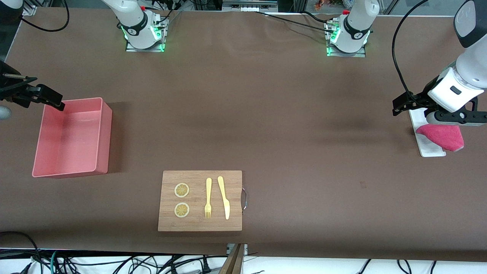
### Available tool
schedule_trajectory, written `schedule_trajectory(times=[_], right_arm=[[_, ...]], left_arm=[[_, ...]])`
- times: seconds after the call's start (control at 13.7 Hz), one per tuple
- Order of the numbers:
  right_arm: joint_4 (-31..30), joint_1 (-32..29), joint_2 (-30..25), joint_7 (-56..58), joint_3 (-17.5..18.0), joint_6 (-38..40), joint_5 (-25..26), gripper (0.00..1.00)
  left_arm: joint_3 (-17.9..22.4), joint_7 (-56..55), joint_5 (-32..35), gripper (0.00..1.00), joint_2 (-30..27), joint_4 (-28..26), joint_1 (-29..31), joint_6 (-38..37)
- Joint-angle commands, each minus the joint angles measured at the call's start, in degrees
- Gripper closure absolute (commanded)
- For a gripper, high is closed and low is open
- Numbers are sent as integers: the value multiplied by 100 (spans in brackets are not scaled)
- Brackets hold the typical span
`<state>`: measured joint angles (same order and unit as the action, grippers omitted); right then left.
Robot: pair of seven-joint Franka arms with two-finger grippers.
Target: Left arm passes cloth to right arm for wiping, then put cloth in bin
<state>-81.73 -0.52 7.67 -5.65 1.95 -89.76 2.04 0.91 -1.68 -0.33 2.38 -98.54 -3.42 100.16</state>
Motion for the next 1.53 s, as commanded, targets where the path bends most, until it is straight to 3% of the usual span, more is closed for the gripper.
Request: schedule_trajectory(times=[0.0,1.46], right_arm=[[78,-36,24,99,7,3,-2,0],[78,-27,59,82,7,-6,-20,0]], left_arm=[[75,-60,103,0,104,213,-62,-163],[40,-245,130,0,140,354,-80,-559]])
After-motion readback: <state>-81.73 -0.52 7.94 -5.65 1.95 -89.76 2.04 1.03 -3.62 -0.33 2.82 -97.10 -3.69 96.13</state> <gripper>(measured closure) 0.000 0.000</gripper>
